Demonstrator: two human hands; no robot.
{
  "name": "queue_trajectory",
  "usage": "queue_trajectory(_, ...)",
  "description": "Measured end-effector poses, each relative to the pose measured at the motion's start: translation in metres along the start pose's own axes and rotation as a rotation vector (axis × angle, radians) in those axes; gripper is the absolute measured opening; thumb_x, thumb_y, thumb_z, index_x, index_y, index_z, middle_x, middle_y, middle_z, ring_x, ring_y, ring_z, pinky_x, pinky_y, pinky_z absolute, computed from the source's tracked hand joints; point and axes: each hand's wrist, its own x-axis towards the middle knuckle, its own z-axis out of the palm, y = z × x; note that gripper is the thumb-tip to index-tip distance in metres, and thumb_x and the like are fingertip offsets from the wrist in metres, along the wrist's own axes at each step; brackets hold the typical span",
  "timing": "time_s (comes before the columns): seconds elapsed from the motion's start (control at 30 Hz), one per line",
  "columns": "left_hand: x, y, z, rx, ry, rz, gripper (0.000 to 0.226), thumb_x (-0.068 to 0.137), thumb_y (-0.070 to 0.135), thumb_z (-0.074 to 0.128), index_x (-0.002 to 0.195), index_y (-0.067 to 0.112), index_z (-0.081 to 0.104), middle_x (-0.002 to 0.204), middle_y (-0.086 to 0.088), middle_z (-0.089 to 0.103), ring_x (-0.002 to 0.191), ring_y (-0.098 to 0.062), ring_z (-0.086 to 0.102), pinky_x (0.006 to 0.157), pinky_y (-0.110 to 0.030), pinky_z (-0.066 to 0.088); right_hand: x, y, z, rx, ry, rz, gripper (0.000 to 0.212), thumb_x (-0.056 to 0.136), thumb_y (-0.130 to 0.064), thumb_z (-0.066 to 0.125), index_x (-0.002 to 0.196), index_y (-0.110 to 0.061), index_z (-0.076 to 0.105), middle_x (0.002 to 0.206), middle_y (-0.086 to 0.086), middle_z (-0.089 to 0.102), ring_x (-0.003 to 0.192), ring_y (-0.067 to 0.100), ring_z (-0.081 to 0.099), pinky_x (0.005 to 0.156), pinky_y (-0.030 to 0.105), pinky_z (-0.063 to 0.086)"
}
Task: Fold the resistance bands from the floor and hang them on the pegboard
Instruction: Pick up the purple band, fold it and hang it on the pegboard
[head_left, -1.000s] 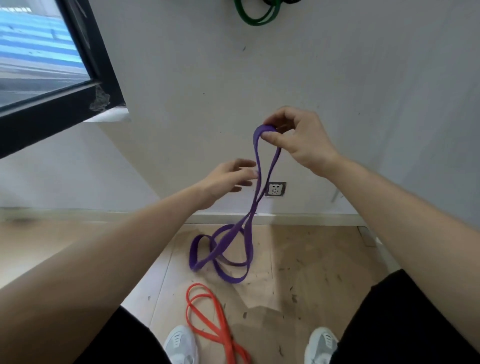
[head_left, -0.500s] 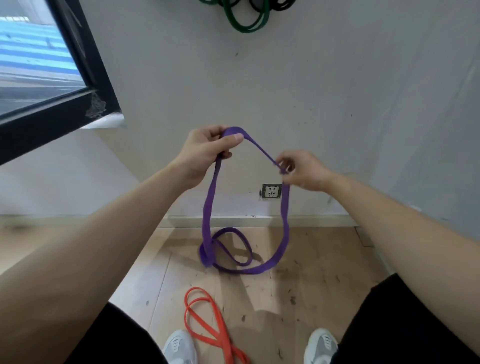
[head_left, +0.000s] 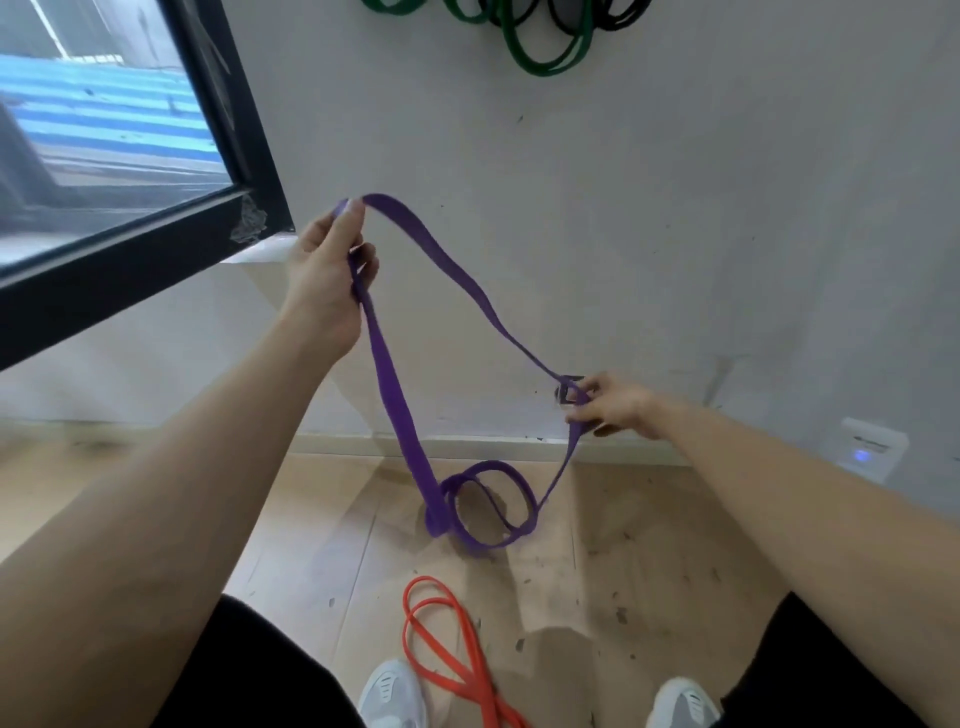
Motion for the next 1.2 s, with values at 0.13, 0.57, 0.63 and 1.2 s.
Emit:
queue_trajectory(0.13, 0.016, -0.02, -0.045, 0.213, 0.223, -0.103, 0.018, 0.089, 0.034, 0.077, 0.092, 0.019, 0.068, 0.081, 0.004, 0.064, 0.069, -0.008, 0.062, 0.074, -0.023, 0.053, -0.011, -0.025, -0.042, 0.308, -0.028, -0.031, 0.022, 0.097, -0.012, 0.063, 0.116, -0.003, 0.061, 0.095, 0.008, 0.077, 0.089, 0.024, 0.072, 0.094, 0.042, 0.053)
queue_trajectory(0.57, 0.017, -0.073, -0.075, 0.715, 0.048, -0.327, 0.04, 0.095, 0.043, 0.066, 0.114, 0.008, 0.067, 0.092, 0.0, 0.068, 0.09, -0.019, 0.065, 0.097, -0.041, 0.05, -0.068, -0.057, -0.126, 0.293, 0.088, -0.196, 0.036, 0.1, -0.036, 0.055, 0.109, -0.005, 0.071, 0.072, 0.005, 0.072, 0.07, 0.015, 0.068, 0.081, 0.032, 0.055)
queue_trajectory(0.63, 0.017, -0.077, -0.073, 0.697, 0.063, -0.308, 0.041, 0.096, 0.044, 0.064, 0.114, 0.008, 0.068, 0.09, 0.0, 0.066, 0.085, -0.017, 0.065, 0.094, -0.04, 0.051, -0.076, -0.058, -0.135, 0.205, 0.118, -0.208, 0.039, 0.1, -0.037, 0.055, 0.107, -0.003, 0.072, 0.064, 0.004, 0.066, 0.061, 0.014, 0.062, 0.072, 0.03, 0.052)
queue_trajectory(1.2, 0.021, -0.051, -0.061, 0.582, 0.286, -0.104, 0.036, 0.093, 0.05, 0.065, 0.105, 0.016, 0.068, 0.088, 0.005, 0.061, 0.084, -0.015, 0.06, 0.091, -0.037, 0.055, -0.067, -0.028, -0.146, -0.274, 0.343, -0.229, 0.035, 0.076, 0.007, 0.073, 0.106, -0.011, 0.068, 0.096, 0.007, 0.07, 0.086, 0.022, 0.064, 0.075, 0.027, 0.053)
